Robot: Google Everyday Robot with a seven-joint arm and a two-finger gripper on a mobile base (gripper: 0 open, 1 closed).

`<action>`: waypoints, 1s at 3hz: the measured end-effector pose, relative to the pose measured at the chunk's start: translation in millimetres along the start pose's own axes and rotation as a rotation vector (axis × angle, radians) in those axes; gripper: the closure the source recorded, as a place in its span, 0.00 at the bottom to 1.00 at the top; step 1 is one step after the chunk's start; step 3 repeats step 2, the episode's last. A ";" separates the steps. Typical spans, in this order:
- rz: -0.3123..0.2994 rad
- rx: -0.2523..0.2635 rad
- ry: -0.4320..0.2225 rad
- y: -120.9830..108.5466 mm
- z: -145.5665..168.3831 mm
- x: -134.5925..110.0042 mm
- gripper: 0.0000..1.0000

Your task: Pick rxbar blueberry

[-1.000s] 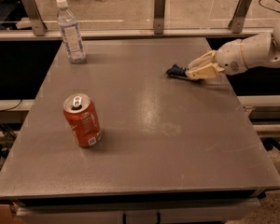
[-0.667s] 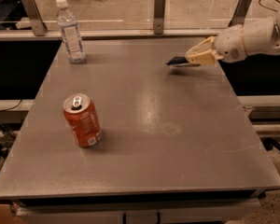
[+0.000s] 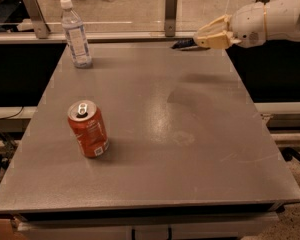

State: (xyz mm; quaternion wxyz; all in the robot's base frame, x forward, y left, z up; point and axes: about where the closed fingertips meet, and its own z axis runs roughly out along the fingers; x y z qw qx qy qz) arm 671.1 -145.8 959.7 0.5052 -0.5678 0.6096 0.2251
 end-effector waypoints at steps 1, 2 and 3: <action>-0.022 -0.023 -0.099 7.9 -9.0 -28.0 1.00; -0.022 -0.027 -0.111 8.9 -8.4 -31.6 1.00; -0.022 -0.027 -0.111 8.9 -8.4 -31.6 1.00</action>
Offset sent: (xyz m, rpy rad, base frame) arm -0.0134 0.0067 0.0232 0.0719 -0.0304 0.0532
